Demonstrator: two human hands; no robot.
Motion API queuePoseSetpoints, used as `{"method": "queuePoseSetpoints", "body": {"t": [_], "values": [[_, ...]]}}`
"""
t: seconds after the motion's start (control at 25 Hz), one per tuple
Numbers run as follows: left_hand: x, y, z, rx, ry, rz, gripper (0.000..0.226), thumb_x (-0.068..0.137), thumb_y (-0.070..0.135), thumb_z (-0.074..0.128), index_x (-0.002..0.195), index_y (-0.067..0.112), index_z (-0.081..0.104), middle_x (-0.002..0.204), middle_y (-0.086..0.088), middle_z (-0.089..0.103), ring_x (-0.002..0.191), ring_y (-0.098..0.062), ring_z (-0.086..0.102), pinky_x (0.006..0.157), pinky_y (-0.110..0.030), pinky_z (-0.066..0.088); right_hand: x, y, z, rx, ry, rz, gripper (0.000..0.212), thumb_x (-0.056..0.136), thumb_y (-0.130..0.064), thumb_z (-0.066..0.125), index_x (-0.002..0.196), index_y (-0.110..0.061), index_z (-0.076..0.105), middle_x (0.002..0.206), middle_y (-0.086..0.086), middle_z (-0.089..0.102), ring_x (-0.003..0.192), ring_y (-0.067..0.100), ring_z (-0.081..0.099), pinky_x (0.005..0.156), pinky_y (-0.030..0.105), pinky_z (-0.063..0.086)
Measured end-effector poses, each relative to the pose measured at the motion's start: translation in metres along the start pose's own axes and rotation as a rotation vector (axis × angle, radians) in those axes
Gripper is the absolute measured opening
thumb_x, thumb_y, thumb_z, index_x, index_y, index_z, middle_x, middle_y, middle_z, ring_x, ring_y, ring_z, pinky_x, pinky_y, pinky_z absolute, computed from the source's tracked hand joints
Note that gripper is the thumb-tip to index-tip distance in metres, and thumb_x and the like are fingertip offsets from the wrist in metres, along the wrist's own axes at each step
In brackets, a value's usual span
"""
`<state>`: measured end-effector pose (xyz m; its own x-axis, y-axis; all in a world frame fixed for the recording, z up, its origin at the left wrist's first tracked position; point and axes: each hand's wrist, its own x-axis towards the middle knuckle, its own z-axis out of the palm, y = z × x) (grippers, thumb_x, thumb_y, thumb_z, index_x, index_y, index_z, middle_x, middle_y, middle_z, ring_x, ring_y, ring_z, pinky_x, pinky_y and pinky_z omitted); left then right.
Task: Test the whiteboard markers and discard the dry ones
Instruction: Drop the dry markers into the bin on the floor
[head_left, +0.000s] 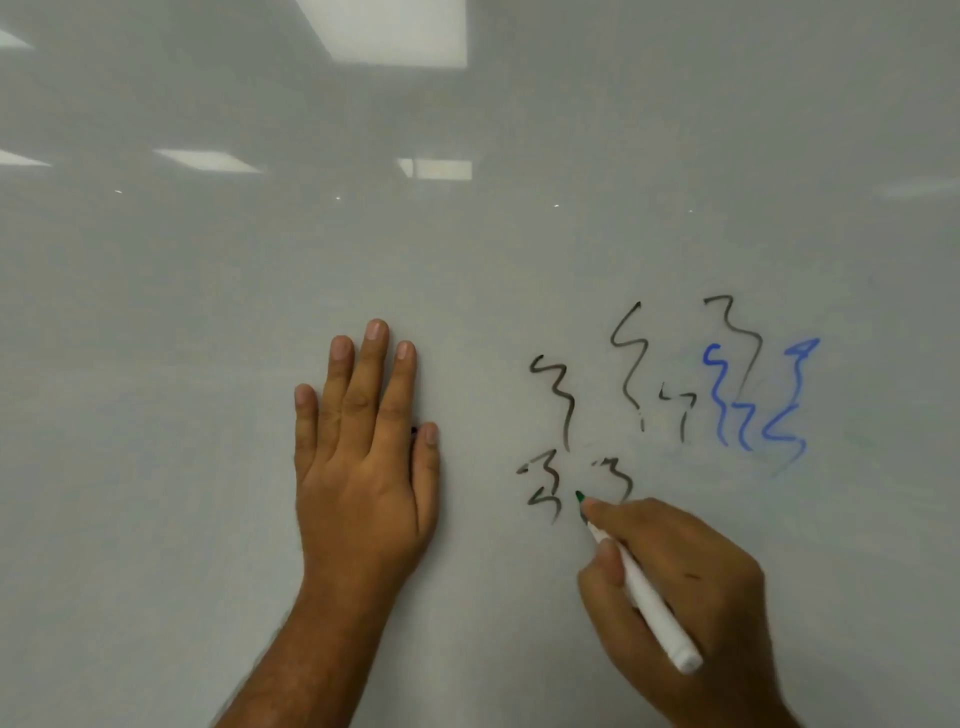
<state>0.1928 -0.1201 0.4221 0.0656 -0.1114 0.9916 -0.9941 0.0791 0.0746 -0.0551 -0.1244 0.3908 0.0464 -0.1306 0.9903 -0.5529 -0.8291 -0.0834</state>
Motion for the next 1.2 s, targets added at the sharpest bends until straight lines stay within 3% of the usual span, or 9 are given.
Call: {"method": "queuePoseSetpoints", "body": {"t": [0.16,0.24,0.4,0.52,0.68,0.8,0.96,1.12,1.2], "values": [[-0.026,0.007,0.005,-0.025,-0.026,-0.032,0.061,0.108,0.029,0.042,0.164,0.011,0.029,0.174,-0.008,0.019,0.164,-0.027,0.011,0.132,-0.054,0.009,-0.027,0.011,-0.015,0.004,0.058,0.151,0.027,0.094,-0.017,0.058,0.093,-0.003,0.081,0.083,0.002,0.075,0.069,0.016,0.069,0.071,0.024,0.055],[-0.037,0.010,0.008,-0.014,-0.030,-0.035,0.063,0.107,0.032,0.042,0.164,0.010,0.026,0.174,-0.010,0.017,0.164,-0.029,0.010,0.131,-0.056,0.008,-0.038,0.015,-0.024,-0.053,0.025,0.125,0.028,0.094,-0.018,0.057,0.091,-0.004,0.082,0.081,0.001,0.075,0.065,0.017,0.069,0.070,0.025,0.055],[-0.062,0.012,0.016,0.030,-0.050,0.032,0.065,0.109,0.036,0.042,0.165,0.008,0.024,0.174,-0.012,0.019,0.163,-0.034,0.013,0.129,-0.064,0.010,-0.044,0.030,-0.032,-0.031,0.150,0.193,0.022,0.095,-0.009,0.060,0.098,-0.001,0.080,0.091,0.006,0.077,0.074,0.020,0.074,0.072,0.041,0.059],[-0.079,0.015,0.020,0.034,-0.066,0.053,0.066,0.108,0.036,0.043,0.166,0.009,0.023,0.174,-0.013,0.019,0.163,-0.034,0.012,0.128,-0.066,0.009,-0.042,0.028,-0.027,-0.092,0.010,0.025,0.023,0.095,-0.007,0.061,0.105,0.001,0.080,0.096,0.008,0.077,0.080,0.024,0.074,0.079,0.035,0.060],[-0.088,0.015,0.018,0.023,-0.091,0.049,0.068,0.108,0.036,0.045,0.166,0.010,0.021,0.174,-0.015,0.017,0.163,-0.032,0.008,0.128,-0.065,0.007,-0.049,0.033,-0.034,-0.013,0.025,0.150,0.020,0.091,-0.002,0.061,0.099,0.001,0.079,0.089,0.006,0.075,0.075,0.022,0.072,0.071,0.036,0.060],[-0.094,0.016,0.018,0.023,-0.102,0.066,0.067,0.108,0.035,0.046,0.166,0.010,0.023,0.173,-0.015,0.016,0.163,-0.032,0.007,0.128,-0.063,0.006,-0.064,0.020,-0.027,-0.058,-0.183,0.049,0.025,0.091,-0.009,0.058,0.098,-0.001,0.081,0.082,0.001,0.073,0.068,0.016,0.067,0.067,0.024,0.056],[-0.100,0.014,0.019,0.026,-0.100,0.075,0.066,0.108,0.033,0.048,0.166,0.011,0.024,0.174,-0.012,0.013,0.163,-0.031,0.007,0.128,-0.063,0.006,-0.059,0.020,-0.020,-0.064,-0.064,0.001,0.024,0.093,-0.004,0.062,0.107,0.002,0.080,0.095,0.010,0.077,0.080,0.027,0.074,0.076,0.034,0.061],[-0.106,0.014,0.019,0.005,-0.105,0.100,0.064,0.106,0.025,0.046,0.165,0.009,0.025,0.174,-0.012,0.014,0.163,-0.032,0.008,0.129,-0.062,0.006,-0.064,0.006,0.003,-0.059,-0.157,-0.084,0.027,0.090,-0.006,0.067,0.112,-0.002,0.081,0.097,0.009,0.078,0.081,0.027,0.075,0.075,0.035,0.063],[-0.111,0.011,0.020,-0.018,-0.115,0.113,0.063,0.104,0.015,0.047,0.164,0.008,0.025,0.173,-0.013,0.016,0.163,-0.030,0.008,0.130,-0.059,0.007,-0.072,0.015,-0.005,-0.063,-0.120,-0.018,0.024,0.092,-0.006,0.064,0.108,0.000,0.081,0.094,0.010,0.077,0.079,0.028,0.074,0.076,0.034,0.062]]}}
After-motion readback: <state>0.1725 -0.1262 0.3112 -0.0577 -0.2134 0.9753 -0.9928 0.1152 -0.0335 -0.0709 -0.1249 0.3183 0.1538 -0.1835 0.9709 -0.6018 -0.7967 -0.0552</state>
